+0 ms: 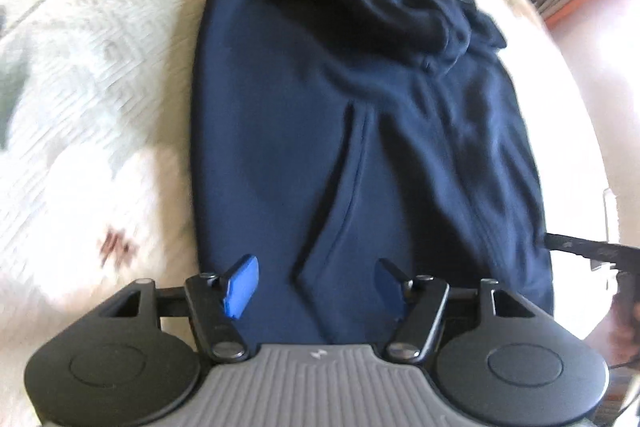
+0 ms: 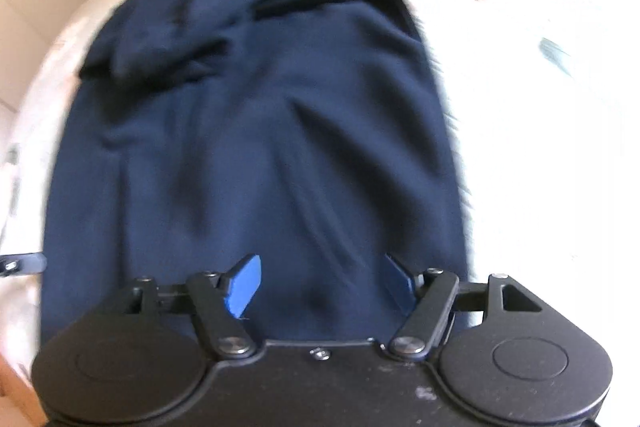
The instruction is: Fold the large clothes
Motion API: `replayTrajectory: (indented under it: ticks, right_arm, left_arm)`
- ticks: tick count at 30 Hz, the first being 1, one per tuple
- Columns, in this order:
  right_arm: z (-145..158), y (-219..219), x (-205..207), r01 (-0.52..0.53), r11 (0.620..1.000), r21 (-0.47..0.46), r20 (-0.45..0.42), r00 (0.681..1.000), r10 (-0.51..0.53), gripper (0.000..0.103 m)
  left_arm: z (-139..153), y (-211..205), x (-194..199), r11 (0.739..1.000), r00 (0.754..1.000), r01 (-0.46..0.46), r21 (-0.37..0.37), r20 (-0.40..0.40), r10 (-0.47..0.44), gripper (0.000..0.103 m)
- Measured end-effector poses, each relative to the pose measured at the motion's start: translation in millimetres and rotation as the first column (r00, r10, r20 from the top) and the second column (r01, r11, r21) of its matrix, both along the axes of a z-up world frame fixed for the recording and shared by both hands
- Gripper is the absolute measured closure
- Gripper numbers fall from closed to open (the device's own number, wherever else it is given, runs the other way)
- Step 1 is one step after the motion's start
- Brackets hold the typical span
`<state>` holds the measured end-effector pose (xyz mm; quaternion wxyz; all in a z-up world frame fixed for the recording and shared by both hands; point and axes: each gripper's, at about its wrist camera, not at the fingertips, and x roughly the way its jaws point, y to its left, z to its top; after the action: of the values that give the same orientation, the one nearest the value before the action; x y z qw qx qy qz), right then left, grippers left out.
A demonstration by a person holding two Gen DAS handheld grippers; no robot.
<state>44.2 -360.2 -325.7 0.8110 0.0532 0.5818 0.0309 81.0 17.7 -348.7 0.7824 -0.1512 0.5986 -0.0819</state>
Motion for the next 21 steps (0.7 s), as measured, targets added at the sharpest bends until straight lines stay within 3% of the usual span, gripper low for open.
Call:
replayTrajectory:
  ticks: [3,6,10,13,17,18,19,20,21]
  right_arm:
    - [-11,-25,-19,0.034,0.999,-0.036,-0.061,0.998,-0.036,0.021]
    - [-23,-42,-33,0.054,0.998,0.016,-0.123,0.991,-0.052,0.021]
    - [-30,-52,-45,0.059,0.996,0.065,-0.132,0.990,-0.050,0.021]
    - [-38,-55,-43,0.044,0.995,0.084,-0.145,0.989,-0.032,0.021]
    - [-44,-53,-44,0.022,0.995,0.092,-0.134,0.991,-0.009,0.021]
    - [-44,-50,-44,0.001,0.997,0.080,-0.124,0.992,0.009,0.027]
    - [-43,-44,-46,-0.035,0.998,0.049,-0.112,0.993,0.041,0.047]
    - [-40,-39,-48,-0.061,0.998,0.030,-0.094,0.994,0.063,0.054]
    - [-36,-33,-50,-0.086,0.996,0.001,-0.078,0.993,0.086,0.069]
  left_arm:
    - [7,10,-37,0.996,0.997,-0.081,0.024,-0.011,0.082,0.037]
    - [4,17,-59,0.982,0.982,-0.186,0.021,-0.024,0.187,0.037]
    - [0,24,-80,0.959,0.959,-0.279,0.041,-0.048,0.281,0.037]
    - [-5,23,-83,0.955,0.954,-0.293,0.041,-0.059,0.295,0.032]
    - [-4,24,-88,0.949,0.950,-0.301,0.095,-0.054,0.307,0.032]
    - [-4,25,-91,0.945,0.947,-0.311,0.103,-0.053,0.318,0.032]
    - [-5,26,-93,0.939,0.941,-0.328,0.109,-0.054,0.335,0.032]
    - [-6,29,-97,0.934,0.935,-0.343,0.104,-0.056,0.349,0.032]
    - [-8,32,-100,0.929,0.929,-0.357,0.099,-0.060,0.364,0.032]
